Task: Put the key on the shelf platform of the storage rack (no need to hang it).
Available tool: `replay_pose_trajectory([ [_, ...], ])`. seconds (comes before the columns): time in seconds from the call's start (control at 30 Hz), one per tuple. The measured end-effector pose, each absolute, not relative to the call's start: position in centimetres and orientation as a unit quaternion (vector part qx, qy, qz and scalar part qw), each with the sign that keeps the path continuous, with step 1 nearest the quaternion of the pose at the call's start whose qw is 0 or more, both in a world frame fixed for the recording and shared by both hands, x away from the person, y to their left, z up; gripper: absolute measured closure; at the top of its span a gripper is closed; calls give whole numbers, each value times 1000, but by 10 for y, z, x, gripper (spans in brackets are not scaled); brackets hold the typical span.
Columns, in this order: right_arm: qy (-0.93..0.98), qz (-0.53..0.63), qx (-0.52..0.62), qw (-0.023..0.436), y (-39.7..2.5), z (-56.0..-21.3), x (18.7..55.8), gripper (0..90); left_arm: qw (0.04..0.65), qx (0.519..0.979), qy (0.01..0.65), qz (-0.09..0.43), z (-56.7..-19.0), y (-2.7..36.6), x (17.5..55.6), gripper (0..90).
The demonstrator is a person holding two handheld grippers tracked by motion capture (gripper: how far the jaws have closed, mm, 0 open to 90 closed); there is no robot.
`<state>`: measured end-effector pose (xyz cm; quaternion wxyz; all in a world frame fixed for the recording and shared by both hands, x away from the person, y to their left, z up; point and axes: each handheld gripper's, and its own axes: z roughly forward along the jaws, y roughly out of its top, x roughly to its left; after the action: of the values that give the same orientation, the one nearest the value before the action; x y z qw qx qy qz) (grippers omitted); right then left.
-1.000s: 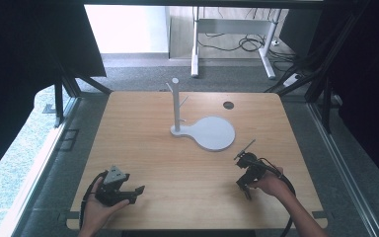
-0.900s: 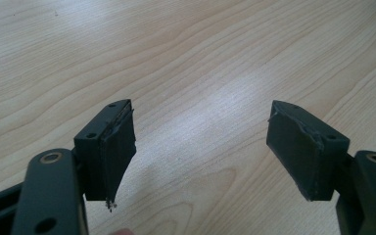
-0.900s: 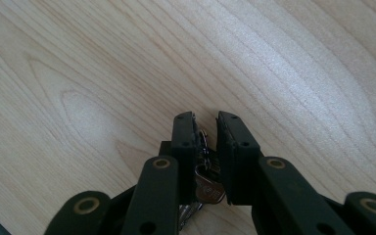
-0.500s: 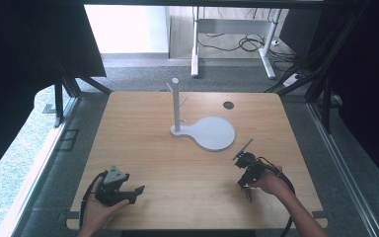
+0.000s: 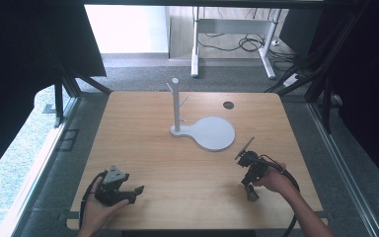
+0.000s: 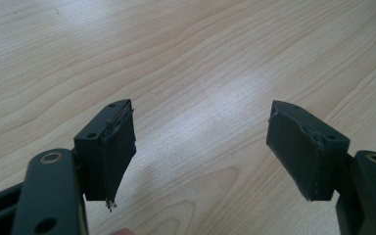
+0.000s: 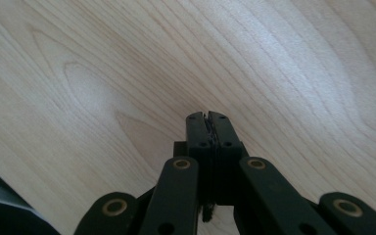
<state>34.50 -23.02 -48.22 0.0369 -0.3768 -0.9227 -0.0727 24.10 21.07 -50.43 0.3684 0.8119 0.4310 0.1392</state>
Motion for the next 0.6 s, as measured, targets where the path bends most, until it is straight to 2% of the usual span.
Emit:
replay_pose_trajectory([
  [0.6, -920, -89, -381, 12, -240, -439, 349, 896, 371, 811, 431, 140, -503, 211, 241, 266],
])
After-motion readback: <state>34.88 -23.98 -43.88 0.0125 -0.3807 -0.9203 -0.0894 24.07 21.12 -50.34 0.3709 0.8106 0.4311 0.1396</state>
